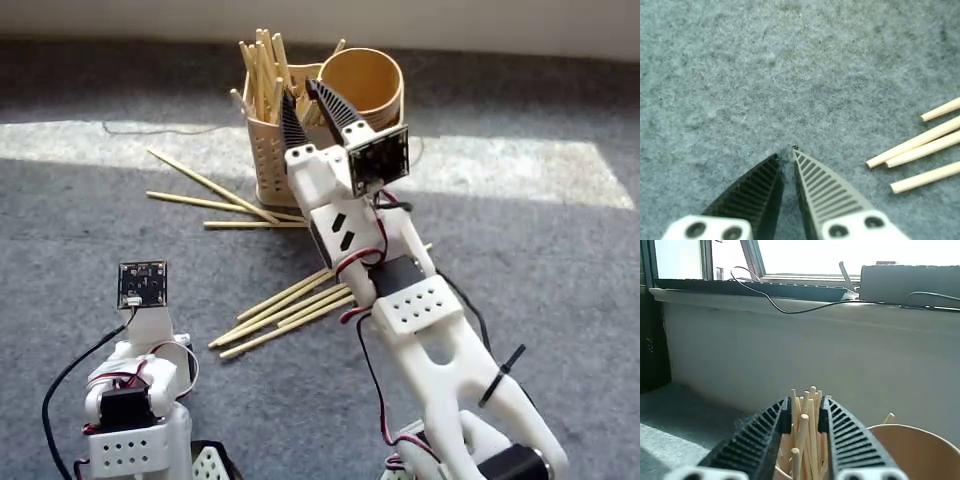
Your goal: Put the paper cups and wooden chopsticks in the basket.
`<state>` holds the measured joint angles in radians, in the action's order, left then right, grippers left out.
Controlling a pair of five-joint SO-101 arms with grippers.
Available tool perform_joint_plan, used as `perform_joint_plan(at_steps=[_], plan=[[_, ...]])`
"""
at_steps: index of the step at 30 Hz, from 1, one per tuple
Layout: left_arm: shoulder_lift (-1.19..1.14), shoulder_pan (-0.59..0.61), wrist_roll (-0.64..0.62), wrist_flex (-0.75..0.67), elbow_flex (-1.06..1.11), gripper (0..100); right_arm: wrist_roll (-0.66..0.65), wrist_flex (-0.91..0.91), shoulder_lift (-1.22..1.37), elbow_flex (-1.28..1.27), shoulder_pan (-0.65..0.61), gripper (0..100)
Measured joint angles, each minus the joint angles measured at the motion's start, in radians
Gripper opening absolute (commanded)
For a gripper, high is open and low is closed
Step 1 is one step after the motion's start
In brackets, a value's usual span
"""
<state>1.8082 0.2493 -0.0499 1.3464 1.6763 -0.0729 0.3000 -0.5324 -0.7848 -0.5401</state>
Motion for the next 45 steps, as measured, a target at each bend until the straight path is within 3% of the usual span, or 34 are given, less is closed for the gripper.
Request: perform_joint_plan(at_steps=[7,12,22,30,38,45], plan=[[0.0,0.0,0.0,0.0,0.0,1,0.006,-0.319,-0.229,0.002,-0.057,10.1],[0.0,0.0,0.0,0.0,0.0,1,0.138,-0.615,-0.341,0.086,-0.051,10.1],[0.0,0.0,0.0,0.0,0.0,1,0.229,-1.138,-0.374,0.265,0.104,10.1],[0.0,0.0,0.0,0.0,0.0,1,0.356,-1.327,-0.345,0.262,0.236,10.4],[0.0,0.0,0.0,0.0,0.0,1,0.391,-1.338,-0.061,0.261,0.356,10.4],[0.0,0.0,0.0,0.0,0.0,1,0.574,-1.338,0.184,0.285,0.376,10.6]])
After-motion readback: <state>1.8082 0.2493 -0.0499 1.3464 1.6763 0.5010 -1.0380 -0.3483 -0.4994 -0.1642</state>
